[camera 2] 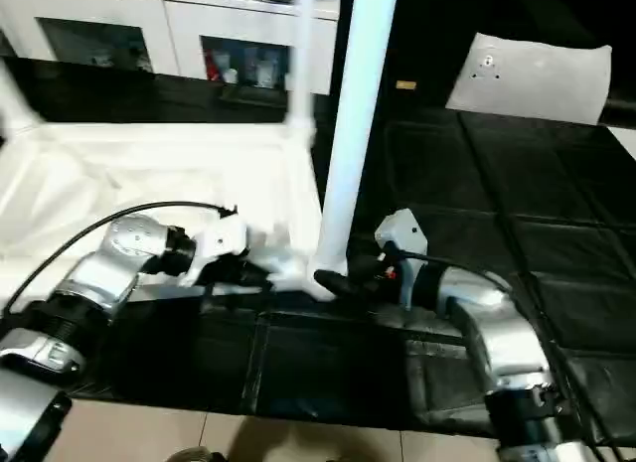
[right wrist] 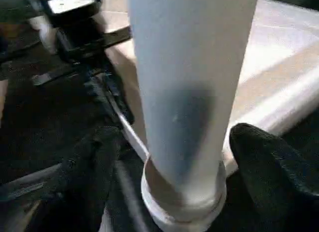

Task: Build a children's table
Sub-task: Rotate leg to tighten

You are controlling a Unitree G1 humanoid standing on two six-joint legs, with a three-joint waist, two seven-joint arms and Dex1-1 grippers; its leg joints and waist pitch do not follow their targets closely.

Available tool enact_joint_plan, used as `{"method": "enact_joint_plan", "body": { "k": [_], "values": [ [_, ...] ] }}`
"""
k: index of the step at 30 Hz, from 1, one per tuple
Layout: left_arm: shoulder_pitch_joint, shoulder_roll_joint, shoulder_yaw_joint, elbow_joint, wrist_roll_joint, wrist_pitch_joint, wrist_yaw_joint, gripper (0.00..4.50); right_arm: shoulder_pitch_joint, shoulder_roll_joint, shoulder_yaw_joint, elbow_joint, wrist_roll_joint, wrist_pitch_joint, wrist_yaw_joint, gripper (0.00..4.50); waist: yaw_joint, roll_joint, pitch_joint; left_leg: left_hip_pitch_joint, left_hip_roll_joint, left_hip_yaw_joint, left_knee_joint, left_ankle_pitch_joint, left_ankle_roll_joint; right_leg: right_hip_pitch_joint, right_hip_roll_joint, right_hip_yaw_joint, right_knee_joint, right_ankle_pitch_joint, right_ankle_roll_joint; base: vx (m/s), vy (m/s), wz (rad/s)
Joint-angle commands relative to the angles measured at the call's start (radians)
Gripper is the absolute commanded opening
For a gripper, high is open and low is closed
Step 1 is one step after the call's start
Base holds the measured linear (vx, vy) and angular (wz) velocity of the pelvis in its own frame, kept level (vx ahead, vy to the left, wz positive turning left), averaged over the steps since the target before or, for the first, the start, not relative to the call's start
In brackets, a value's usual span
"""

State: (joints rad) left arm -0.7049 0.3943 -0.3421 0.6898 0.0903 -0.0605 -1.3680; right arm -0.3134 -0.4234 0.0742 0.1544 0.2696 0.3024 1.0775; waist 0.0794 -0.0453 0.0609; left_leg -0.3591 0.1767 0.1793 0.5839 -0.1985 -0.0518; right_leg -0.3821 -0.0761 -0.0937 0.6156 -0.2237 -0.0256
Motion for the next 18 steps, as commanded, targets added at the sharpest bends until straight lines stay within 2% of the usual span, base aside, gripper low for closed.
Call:
{"method": "enact_joint_plan", "body": {
  "k": [1, 4, 12, 18],
  "values": [
    [-0.02, 0.004, -0.055, 0.006, 0.011, -0.039, -0.089, 0.0, -0.023, -0.026, 0.018, 0.02, 0.013, -0.016, 0.061, 3.53, -0.002, 0.001, -0.062, 0.013, 0.072, -0.018, -0.06, -0.063, 0.097, 0.052, -0.098, 0.071, -0.058, 0.021, -0.274, 0.0, 0.0, 0.0],
    [-0.032, 0.01, -0.063, 0.027, 0.019, -0.058, -0.121, 0.0, -0.042, -0.043, 0.045, 0.042, 0.007, -0.032, 0.112, 3.19, 0.011, 0.002, -0.064, 0.013, 0.073, -0.017, -0.059, -0.06, 0.091, 0.053, -0.096, 0.069, -0.054, 0.025, -0.272, 0.0, 0.0, 0.0],
    [-0.054, 0.015, -0.074, 0.057, 0.022, -0.079, -0.151, 0.0, -0.083, -0.057, 0.092, 0.087, -0.01, -0.07, 0.194, 2.52, 0.018, -0.001, -0.063, 0.01, 0.073, -0.017, -0.056, -0.068, 0.08, 0.052, -0.098, 0.068, -0.054, 0.004, -0.266, 0.0, 0.0, 0.0],
    [-0.063, 0.009, -0.073, 0.08, 0.027, -0.095, -0.155, 0.0, -0.094, -0.056, 0.105, 0.105, -0.013, -0.081, 0.21, 1.99, 0.02, -0.003, -0.062, 0.009, 0.072, -0.018, -0.057, -0.077, 0.073, 0.052, -0.097, 0.068, -0.056, -0.024, -0.255, 0.0, 0.0, 0.0]
  ]
}}
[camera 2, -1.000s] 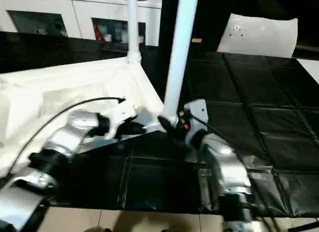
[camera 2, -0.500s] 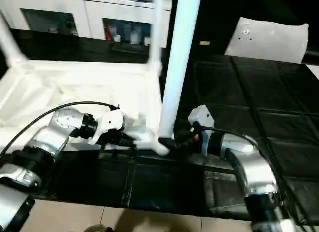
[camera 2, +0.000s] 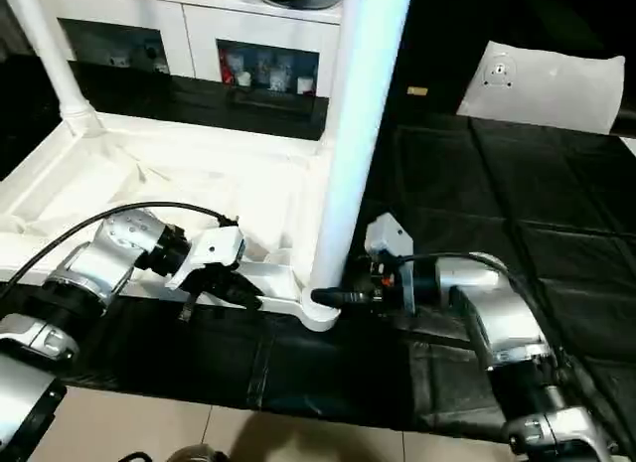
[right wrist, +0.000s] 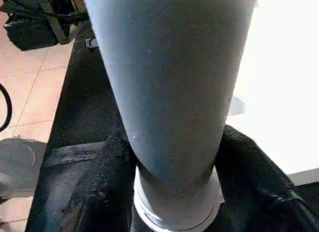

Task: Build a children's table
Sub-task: Rotate leg to tighten

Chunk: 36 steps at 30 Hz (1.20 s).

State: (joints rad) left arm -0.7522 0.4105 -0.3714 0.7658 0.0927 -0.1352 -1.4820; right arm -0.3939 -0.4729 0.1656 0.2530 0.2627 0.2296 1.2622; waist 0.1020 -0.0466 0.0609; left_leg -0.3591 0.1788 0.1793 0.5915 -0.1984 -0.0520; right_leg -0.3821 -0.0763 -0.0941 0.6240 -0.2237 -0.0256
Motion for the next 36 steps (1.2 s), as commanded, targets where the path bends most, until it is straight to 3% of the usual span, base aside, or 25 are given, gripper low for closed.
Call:
{"method": "enact_joint_plan", "body": {
  "k": [1, 10, 14, 16, 17, 19, 20, 21, 22, 23, 24, 26, 27, 29, 30, 32, 34, 36],
  "values": [
    [-0.017, -0.009, -0.045, 0.009, 0.024, -0.023, -0.041, 0.0, -0.015, -0.006, 0.015, 0.011, -0.007, -0.013, 0.03, 1.99, -0.002, -0.001, -0.062, 0.009, 0.07, -0.018, -0.064, -0.071, 0.076, 0.051, -0.096, 0.068, -0.063, -0.013, -0.258, 0.0, 0.0, 0.0],
    [-0.019, -0.012, -0.04, 0.029, 0.033, -0.022, -0.011, 0.0, 0.016, 0.006, 0.033, -0.012, 0.006, -0.002, 0.027, 1.94, -0.002, 0.005, -0.056, 0.01, 0.071, -0.018, -0.066, -0.091, 0.077, 0.049, -0.095, 0.069, -0.067, -0.021, -0.26, 0.0, 0.0, 0.0],
    [-0.026, -0.058, 0.003, 0.039, 0.037, 0.07, 0.148, 0.0, 0.046, 0.084, 0.015, -0.036, 0.002, 0.082, -0.132, 1.94, -0.003, 0.007, -0.047, 0.016, 0.073, -0.02, -0.074, -0.141, 0.052, 0.044, -0.097, 0.07, -0.079, -0.1, -0.251, 0.0, 0.0, 0.0],
    [-0.028, -0.114, 0.039, 0.015, 0.025, 0.18, 0.265, 0.0, 0.057, 0.183, 0.01, -0.033, -0.039, 0.129, -0.313, 1.94, -0.011, 0.009, -0.03, 0.024, 0.07, -0.025, -0.085, -0.261, 0.0, 0.036, -0.102, 0.07, -0.105, -0.343, -0.203, -0.027, -0.002, 0.0],
    [-0.029, -0.128, 0.047, 0.008, 0.023, 0.207, 0.291, 0.0, 0.057, 0.209, 0.009, -0.03, -0.046, 0.151, -0.358, 1.94, -0.014, 0.009, -0.028, 0.029, 0.068, -0.027, -0.086, -0.291, -0.013, 0.031, -0.102, 0.069, -0.111, -0.416, -0.184, -0.054, -0.005, -0.01],
    [-0.037, -0.179, 0.073, 0.004, 0.013, 0.263, 0.381, 0.0, 0.05, 0.291, 0.004, -0.025, -0.057, 0.188, -0.472, 1.93, -0.028, 0.005, -0.018, 0.037, 0.063, -0.041, -0.09, -0.374, -0.035, 0.026, -0.108, 0.06, -0.14, -0.634, -0.098, -0.057, 0.007, -0.05],
    [-0.037, -0.18, 0.073, 0.004, 0.013, 0.264, 0.383, 0.0, 0.05, 0.293, 0.003, -0.025, -0.057, 0.189, -0.474, 1.93, -0.031, 0.008, -0.017, 0.039, 0.063, -0.043, -0.089, -0.387, -0.04, 0.024, -0.109, 0.059, -0.144, -0.662, -0.085, -0.056, 0.014, -0.07],
    [-0.05, -0.233, 0.099, 0.009, 0.008, 0.315, 0.487, 0.0, 0.036, 0.371, 0.001, -0.011, -0.078, 0.214, -0.581, 1.93, -0.037, 0.008, -0.019, 0.041, 0.061, -0.047, -0.092, -0.396, -0.044, 0.027, -0.111, 0.054, -0.152, -0.682, -0.064, -0.054, 0.03, -0.09],
    [-0.056, -0.254, 0.11, 0.011, 0.006, 0.335, 0.529, 0.0, 0.029, 0.399, 0.002, -0.004, -0.092, 0.219, -0.621, 1.93, -0.048, 0.01, -0.019, 0.031, 0.063, -0.054, -0.1, -0.401, -0.052, 0.032, -0.108, 0.049, -0.149, -0.66, -0.06, 0.0, 0.0, 0.0],
    [-0.065, -0.292, 0.126, 0.015, 0.004, 0.367, 0.596, 0.0, 0.009, 0.457, -0.007, 0.021, -0.107, 0.229, -0.708, 1.93, -0.053, 0.011, -0.02, 0.032, 0.064, -0.056, -0.102, -0.408, -0.055, 0.032, -0.108, 0.048, -0.149, -0.644, -0.062, 0.0, 0.0, 0.0],
    [-0.065, -0.292, 0.126, 0.015, 0.004, 0.367, 0.596, 0.0, 0.009, 0.457, -0.007, 0.021, -0.107, 0.229, -0.708, 1.93, -0.063, 0.012, -0.022, 0.028, 0.064, -0.059, -0.106, -0.408, -0.053, 0.036, -0.106, 0.047, -0.147, -0.601, -0.069, -0.035, 0.058, -0.15],
    [-0.085, -0.352, 0.152, 0.03, 0.016, 0.401, 0.72, 0.0, -0.039, 0.556, -0.042, 0.079, -0.129, 0.246, -0.867, 1.93, -0.07, 0.018, -0.027, 0.034, 0.063, -0.054, -0.106, -0.388, -0.043, 0.028, -0.105, 0.055, -0.145, -0.504, -0.105, -0.031, 0.058, -0.08],
    [-0.086, -0.36, 0.155, 0.029, 0.019, 0.409, 0.736, 0.0, -0.045, 0.568, -0.046, 0.084, -0.132, 0.248, -0.887, 1.93, -0.074, 0.017, -0.026, 0.029, 0.064, -0.053, -0.107, -0.378, -0.04, 0.029, -0.104, 0.057, -0.143, -0.479, -0.112, -0.021, 0.051, -0.03],
    [-0.091, -0.378, 0.165, 0.028, 0.022, 0.42, 0.771, 0.0, -0.061, 0.594, -0.058, 0.101, -0.138, 0.245, -0.932, 1.93, -0.07, 0.02, -0.025, 0.029, 0.064, -0.045, -0.107, -0.341, -0.025, 0.024, -0.102, 0.065, -0.14, -0.404, -0.131, 0.0, 0.0, 0.0],
    [-0.094, -0.391, 0.17, 0.027, 0.025, 0.429, 0.797, 0.0, -0.075, 0.62, -0.077, 0.116, -0.134, 0.244, -0.97, 1.93, -0.073, 0.016, -0.024, 0.031, 0.062, -0.04, -0.106, -0.338, -0.017, 0.02, -0.101, 0.069, -0.136, -0.383, -0.148, 0.0, 0.0, 0.0],
    [-0.096, -0.407, 0.173, 0.02, 0.033, 0.442, 0.827, 0.0, -0.09, 0.651, -0.094, 0.127, -0.143, 0.231, -1.009, 1.93, -0.07, 0.019, -0.025, 0.025, 0.059, -0.039, -0.107, -0.31, -0.005, 0.027, -0.102, 0.068, -0.134, -0.368, -0.148, 0.0, 0.0, 0.0],
    [-0.086, -0.403, 0.166, 0.01, 0.042, 0.45, 0.82, 0.0, -0.086, 0.657, -0.111, 0.115, -0.16, 0.199, -1.028, 2.49, -0.071, 0.022, -0.028, 0.023, 0.063, -0.036, -0.11, -0.294, -0.003, 0.028, -0.1, 0.07, -0.127, -0.3, -0.157, 0.0, 0.0, 0.0],
    [-0.076, -0.387, 0.159, 0.004, 0.044, 0.434, 0.795, 0.0, -0.077, 0.639, -0.117, 0.1, -0.155, 0.184, -1.01, 2.63, -0.071, 0.02, -0.031, 0.021, 0.062, -0.035, -0.109, -0.291, 0.005, 0.031, -0.102, 0.071, -0.124, -0.266, -0.161, 0.0, 0.0, 0.0]
  ]
}}
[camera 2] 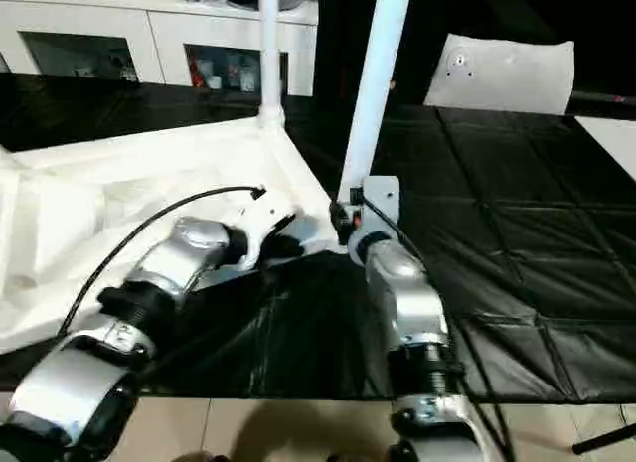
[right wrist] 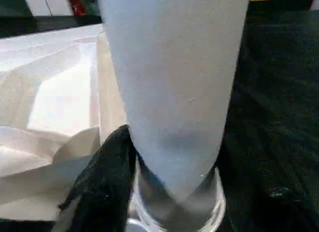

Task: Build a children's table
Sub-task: Rotate leg to tighten

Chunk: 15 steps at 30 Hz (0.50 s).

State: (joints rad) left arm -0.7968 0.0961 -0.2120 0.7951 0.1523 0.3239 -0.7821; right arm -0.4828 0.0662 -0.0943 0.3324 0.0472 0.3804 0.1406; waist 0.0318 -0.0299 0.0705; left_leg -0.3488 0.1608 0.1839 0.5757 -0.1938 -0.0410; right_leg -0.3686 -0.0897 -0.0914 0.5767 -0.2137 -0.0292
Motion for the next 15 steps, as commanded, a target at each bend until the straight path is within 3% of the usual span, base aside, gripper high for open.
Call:
{"method": "enact_joint_plan", "body": {
  "k": [1, 5, 9, 10, 11, 12, 14, 15],
  "values": [
    [-0.027, -0.066, -0.003, -0.028, -0.015, -0.034, 0.086, 0.0, 0.015, 0.093, 0.14, 0.016, 0.062, 0.03, 0.121, 2.81, 0.0, 0.004, -0.042, 0.012, 0.08, -0.039, -0.092, -0.291, -0.002, 0.017, -0.088, 0.068, -0.076, -0.271, -0.159, 0.0, 0.0, 0.0],
    [0.013, -0.004, -0.012, -0.059, -0.019, -0.069, 0.0, 0.0, 0.063, 0.008, 0.136, -0.064, 0.084, -0.007, 0.216, 3.18, 0.001, 0.002, -0.047, 0.004, 0.08, -0.035, -0.087, -0.241, 0.026, 0.022, -0.089, 0.069, -0.072, -0.217, -0.172, 0.0, 0.0, 0.0],
    [0.042, 0.052, -0.02, -0.078, -0.024, -0.115, -0.075, 0.0, 0.102, -0.065, 0.114, -0.123, 0.108, 0.004, 0.3, 3.61, 0.005, 0.001, -0.06, -0.006, 0.078, -0.027, -0.073, -0.079, 0.098, 0.031, -0.087, 0.067, -0.043, -0.003, -0.225, 0.0, 0.0, 0.0],
    [0.052, 0.076, -0.025, -0.08, -0.025, -0.138, -0.111, 0.0, 0.118, -0.103, 0.106, -0.149, 0.126, 0.011, 0.35, 3.69, 0.003, -0.003, -0.06, -0.008, 0.077, -0.026, -0.07, -0.064, 0.11, 0.032, -0.087, 0.066, -0.042, 0.017, -0.232, 0.0, 0.0, 0.0],
    [0.052, 0.076, -0.025, -0.08, -0.025, -0.138, -0.111, 0.0, 0.118, -0.103, 0.106, -0.149, 0.126, 0.011, 0.35, 3.79, 0.006, -0.003, -0.062, -0.009, 0.076, -0.024, -0.066, -0.04, 0.13, 0.037, -0.086, 0.064, -0.037, 0.053, -0.241, 0.0, 0.0, 0.0],
    [0.059, 0.095, -0.029, -0.081, -0.026, -0.15, -0.139, 0.0, 0.132, -0.138, 0.101, -0.167, 0.136, 0.016, 0.389, 3.91, 0.005, 0.0, -0.064, -0.01, 0.079, -0.024, -0.063, -0.018, 0.145, 0.035, -0.087, 0.064, -0.032, 0.087, -0.255, 0.0, 0.0, 0.0],
    [0.067, 0.118, -0.036, -0.08, -0.027, -0.173, -0.175, 0.0, 0.149, -0.185, 0.102, -0.184, 0.141, 0.007, 0.443, 4.07, 0.005, -0.003, -0.064, -0.011, 0.078, -0.021, -0.059, -0.007, 0.16, 0.034, -0.082, 0.063, -0.03, 0.106, -0.261, 0.0, 0.0, 0.0],
    [0.075, 0.15, -0.046, -0.073, -0.024, -0.205, -0.222, 0.0, 0.171, -0.254, 0.102, -0.202, 0.145, -0.005, 0.519, 4.24, 0.006, -0.006, -0.065, -0.014, 0.078, -0.021, -0.057, -0.006, 0.167, 0.035, -0.085, 0.062, -0.028, 0.106, -0.266, 0.0, 0.0, 0.0]
  ]
}}
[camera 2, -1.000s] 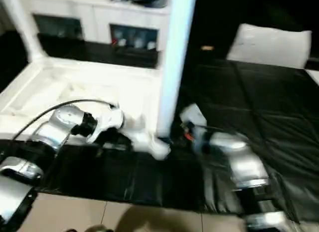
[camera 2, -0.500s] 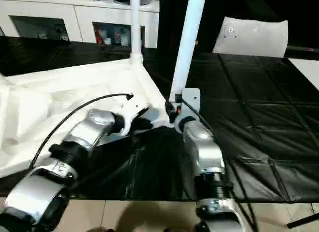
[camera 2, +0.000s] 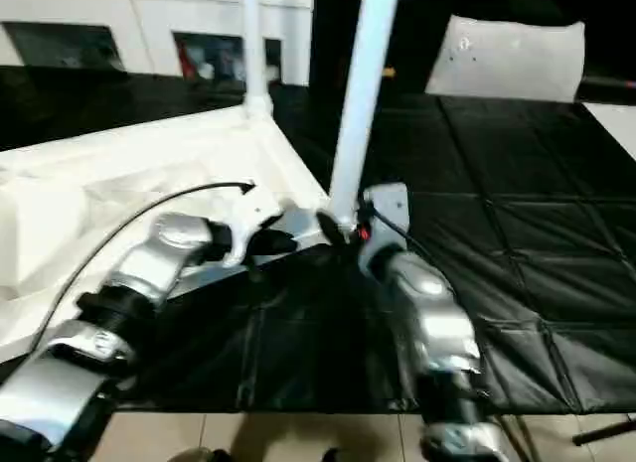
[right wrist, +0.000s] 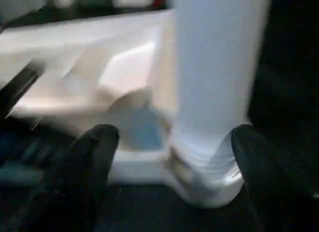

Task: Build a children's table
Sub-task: Rotate leg to tighten

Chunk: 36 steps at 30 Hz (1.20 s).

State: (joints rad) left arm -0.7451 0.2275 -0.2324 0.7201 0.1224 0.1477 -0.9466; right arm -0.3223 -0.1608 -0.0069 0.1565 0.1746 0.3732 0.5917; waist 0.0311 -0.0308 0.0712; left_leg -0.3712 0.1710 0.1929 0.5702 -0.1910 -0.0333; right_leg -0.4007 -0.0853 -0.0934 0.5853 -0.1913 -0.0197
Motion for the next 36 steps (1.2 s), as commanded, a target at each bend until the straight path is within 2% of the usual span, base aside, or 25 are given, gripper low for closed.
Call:
{"method": "enact_joint_plan", "body": {
  "k": [1, 2, 3, 5, 6, 7, 8, 9, 11, 12, 15, 21, 25, 26, 30, 36],
  "values": [
    [0.027, 0.034, -0.032, 0.003, 0.003, -0.046, -0.091, 0.0, 0.017, -0.057, 0.017, -0.035, 0.025, 0.0, 0.108, 4.36, 0.008, -0.004, -0.065, 0.008, 0.068, -0.028, -0.05, -0.012, 0.162, 0.067, -0.088, 0.065, -0.037, 0.079, -0.276, 0.0, 0.0, 0.0],
    [0.031, 0.05, -0.038, 0.004, -0.001, -0.063, -0.127, 0.0, 0.024, -0.087, 0.019, -0.044, 0.035, -0.001, 0.149, 4.45, 0.008, -0.003, -0.064, 0.01, 0.069, -0.026, -0.049, -0.025, 0.163, 0.065, -0.088, 0.065, -0.04, 0.063, -0.28, 0.0, 0.0, 0.0],
    [0.038, 0.078, -0.053, 0.002, -0.01, -0.126, -0.205, 0.0, 0.03, -0.133, 0.023, -0.051, 0.045, -0.01, 0.214, 4.49, 0.011, -0.004, -0.064, 0.011, 0.069, -0.026, -0.05, -0.041, 0.159, 0.065, -0.087, 0.065, -0.042, 0.033, -0.276, 0.0, 0.0, 0.0],
    [0.04, 0.096, -0.063, 0.002, -0.014, -0.145, -0.247, 0.0, 0.032, -0.158, 0.025, -0.056, 0.053, -0.01, 0.251, 4.49, 0.011, -0.003, -0.059, 0.013, 0.072, -0.024, -0.053, -0.069, 0.142, 0.06, -0.085, 0.067, -0.045, -0.014, -0.269, 0.0, 0.0, 0.0],
    [0.039, 0.108, -0.071, 0.005, -0.01, -0.152, -0.266, 0.0, 0.032, -0.172, 0.025, -0.06, 0.06, -0.007, 0.275, 4.49, 0.012, -0.003, -0.056, 0.015, 0.073, -0.023, -0.054, -0.104, 0.118, 0.056, -0.086, 0.067, -0.051, -0.073, -0.266, 0.0, 0.0, 0.0],
    [0.038, 0.123, -0.081, 0.008, -0.007, -0.172, -0.296, 0.0, 0.028, -0.187, 0.026, -0.06, 0.066, -0.007, 0.297, 4.49, 0.012, -0.003, -0.056, 0.015, 0.073, -0.023, -0.054, -0.104, 0.118, 0.056, -0.086, 0.067, -0.051, -0.073, -0.266, 0.0, 0.0, 0.0],
    [0.038, 0.123, -0.081, 0.008, -0.007, -0.172, -0.296, 0.0, 0.028, -0.187, 0.026, -0.06, 0.066, -0.007, 0.297, 4.49, 0.013, -0.001, -0.055, 0.018, 0.074, -0.023, -0.056, -0.13, 0.102, 0.054, -0.087, 0.068, -0.055, -0.116, -0.257, 0.0, 0.0, 0.0],
    [0.035, 0.139, -0.088, 0.012, -0.008, -0.183, -0.331, 0.0, 0.021, -0.205, 0.028, -0.059, 0.074, -0.009, 0.328, 4.49, 0.017, 0.0, -0.056, 0.022, 0.075, -0.022, -0.056, -0.144, 0.085, 0.051, -0.086, 0.068, -0.057, -0.136, -0.255, 0.0, 0.0, 0.0],
    [0.03, 0.163, -0.092, 0.015, -0.025, -0.21, -0.409, 0.0, 0.006, -0.241, 0.04, -0.057, 0.09, -0.011, 0.392, 4.49, 0.024, -0.001, -0.055, 0.023, 0.077, -0.022, -0.058, -0.135, 0.073, 0.051, -0.084, 0.068, -0.052, -0.125, -0.253, 0.0, 0.0, 0.0],
    [0.024, 0.174, -0.096, 0.019, -0.037, -0.226, -0.454, 0.0, -0.003, -0.263, 0.053, -0.05, 0.096, -0.017, 0.428, 4.49, 0.026, -0.004, -0.056, 0.022, 0.076, -0.02, -0.058, -0.131, 0.071, 0.052, -0.084, 0.067, -0.05, -0.114, -0.255, 0.0, 0.0, 0.0],
    [0.015, 0.19, -0.11, 0.025, -0.047, -0.239, -0.516, 0.0, -0.017, -0.295, 0.084, -0.033, 0.101, -0.04, 0.508, 4.49, 0.033, -0.002, -0.058, 0.023, 0.077, -0.018, -0.055, -0.122, 0.074, 0.053, -0.085, 0.067, -0.045, -0.09, -0.261, 0.0, 0.0, 0.0],
    [0.009, 0.196, -0.135, 0.025, -0.051, -0.257, -0.597, 0.0, -0.04, -0.309, 0.117, -0.001, 0.093, -0.074, 0.589, 4.49, 0.049, -0.005, -0.061, 0.02, 0.078, -0.016, -0.051, -0.087, 0.089, 0.054, -0.087, 0.065, -0.037, -0.049, -0.272, 0.0, 0.0, 0.0],
    [0.001, 0.196, -0.156, 0.029, -0.046, -0.273, -0.642, 0.0, -0.065, -0.314, 0.145, 0.029, 0.101, -0.092, 0.655, 4.01, 0.061, -0.005, -0.061, 0.023, 0.079, -0.015, -0.051, -0.092, 0.086, 0.051, -0.087, 0.065, -0.037, -0.065, -0.272, 0.0, 0.0, 0.0],
    [-0.001, 0.193, -0.161, 0.027, -0.047, -0.274, -0.654, 0.0, -0.076, -0.313, 0.156, 0.043, 0.099, -0.1, 0.673, 4.01, 0.061, -0.008, -0.062, 0.023, 0.079, -0.014, -0.05, -0.101, 0.082, 0.052, -0.088, 0.065, -0.038, -0.08, -0.269, 0.0, 0.0, 0.0],
    [-0.004, 0.187, -0.171, 0.026, -0.054, -0.283, -0.667, 0.0, -0.095, -0.314, 0.176, 0.074, 0.094, -0.122, 0.7, 3.69, 0.064, -0.007, -0.06, 0.022, 0.08, -0.017, -0.052, -0.128, 0.06, 0.05, -0.09, 0.065, -0.041, -0.133, -0.257, 0.0, 0.0, 0.0],
    [0.0, 0.188, -0.193, 0.014, -0.062, -0.287, -0.668, 0.0, -0.119, -0.309, 0.208, 0.108, 0.09, -0.136, 0.759, 3.28, 0.069, -0.013, -0.06, 0.021, 0.079, -0.018, -0.051, -0.134, 0.05, 0.05, -0.091, 0.066, -0.042, -0.167, -0.242, 0.0, 0.0, 0.0]
  ]
}}
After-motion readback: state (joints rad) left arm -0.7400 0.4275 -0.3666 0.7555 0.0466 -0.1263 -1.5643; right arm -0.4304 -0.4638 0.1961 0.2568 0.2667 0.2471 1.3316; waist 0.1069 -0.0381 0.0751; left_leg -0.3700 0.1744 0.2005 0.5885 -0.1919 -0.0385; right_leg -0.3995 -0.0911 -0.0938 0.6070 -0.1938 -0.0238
